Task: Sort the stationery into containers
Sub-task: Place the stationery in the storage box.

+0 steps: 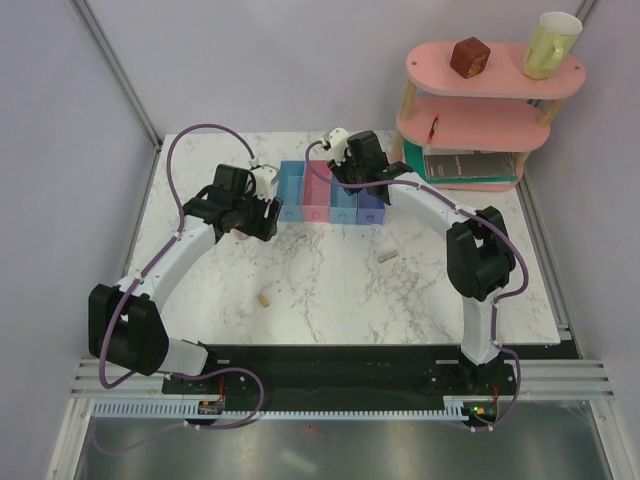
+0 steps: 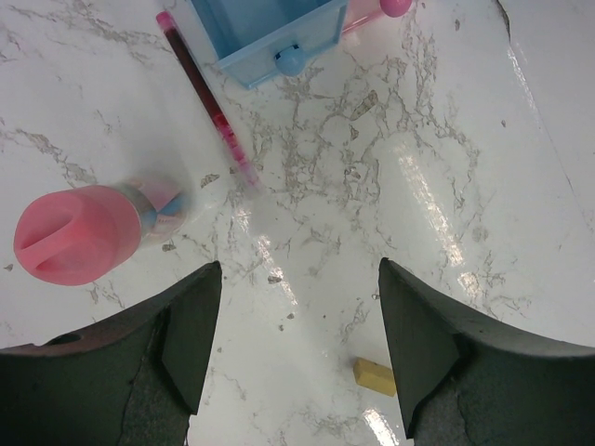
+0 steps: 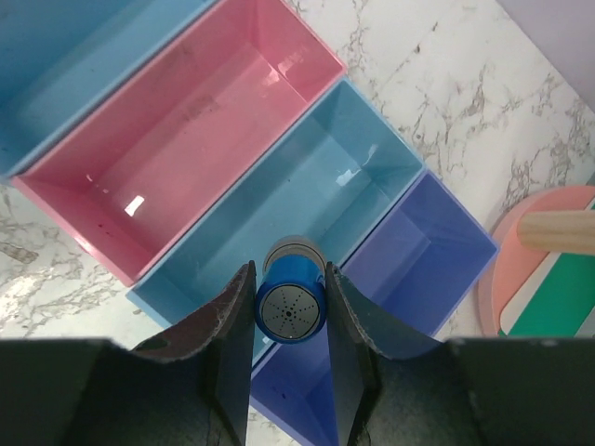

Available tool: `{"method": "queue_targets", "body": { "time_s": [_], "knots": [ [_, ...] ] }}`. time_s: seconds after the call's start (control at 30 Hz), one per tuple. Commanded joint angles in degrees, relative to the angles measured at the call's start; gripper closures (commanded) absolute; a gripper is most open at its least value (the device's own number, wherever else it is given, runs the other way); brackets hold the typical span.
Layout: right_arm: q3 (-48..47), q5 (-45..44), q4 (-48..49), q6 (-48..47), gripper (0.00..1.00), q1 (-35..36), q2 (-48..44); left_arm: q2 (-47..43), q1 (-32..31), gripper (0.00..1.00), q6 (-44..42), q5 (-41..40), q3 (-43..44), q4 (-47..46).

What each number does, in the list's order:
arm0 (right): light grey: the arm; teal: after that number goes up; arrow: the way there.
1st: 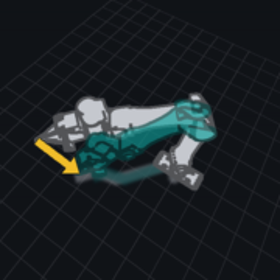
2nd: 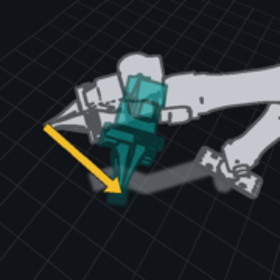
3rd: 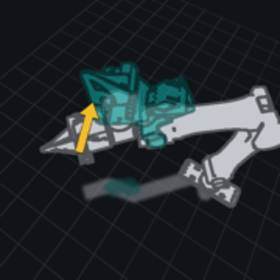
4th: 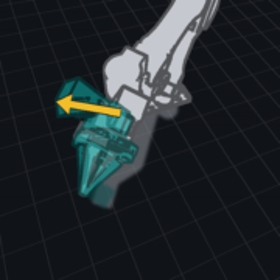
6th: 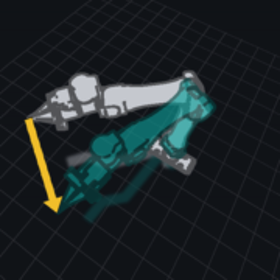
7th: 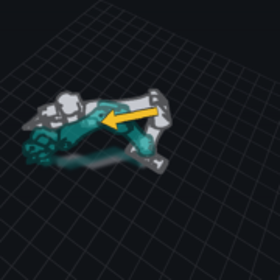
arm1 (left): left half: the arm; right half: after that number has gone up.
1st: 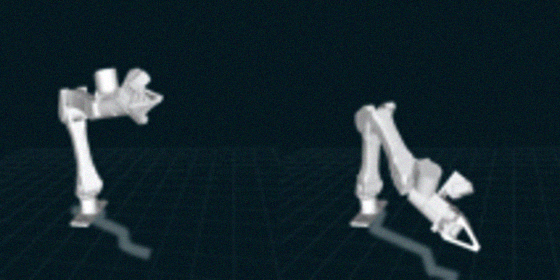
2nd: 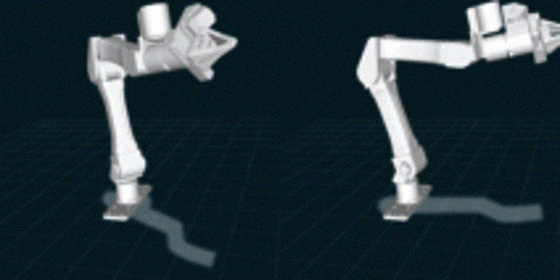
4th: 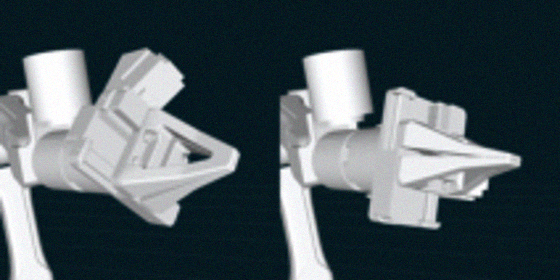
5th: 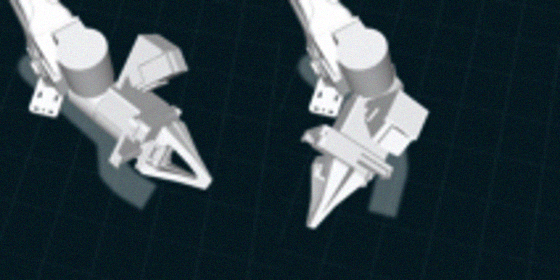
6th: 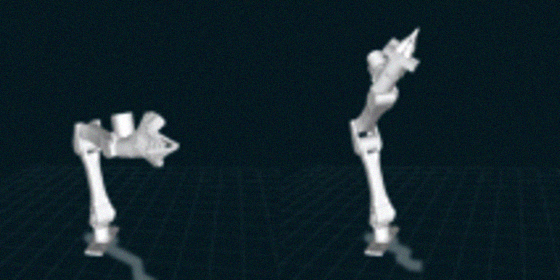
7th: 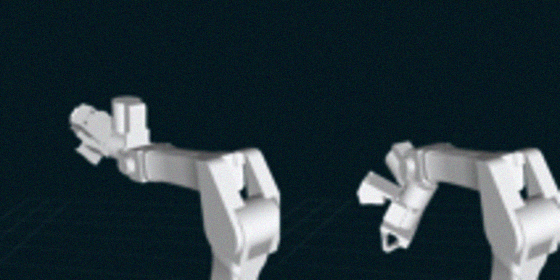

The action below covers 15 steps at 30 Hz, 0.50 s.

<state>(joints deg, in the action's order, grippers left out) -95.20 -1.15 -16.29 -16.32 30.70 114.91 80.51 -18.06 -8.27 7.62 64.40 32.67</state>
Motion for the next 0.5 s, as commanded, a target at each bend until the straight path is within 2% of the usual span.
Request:
{"method": "queue_targets", "body": {
  "time_s": [0.0,0.47],
  "knots": [
    [2.11,0.97,2.76,0.15,1.0,-0.2,-0.92,-0.8,0.05,0.24,-0.78,0.38,1.25,-1.29],
    [1.15,6.07,3.37,0.58,0.97,-0.37,3.3,1.23,0.05,0.24,-1.13,0.64,3.27,-0.76]
  ]
}}
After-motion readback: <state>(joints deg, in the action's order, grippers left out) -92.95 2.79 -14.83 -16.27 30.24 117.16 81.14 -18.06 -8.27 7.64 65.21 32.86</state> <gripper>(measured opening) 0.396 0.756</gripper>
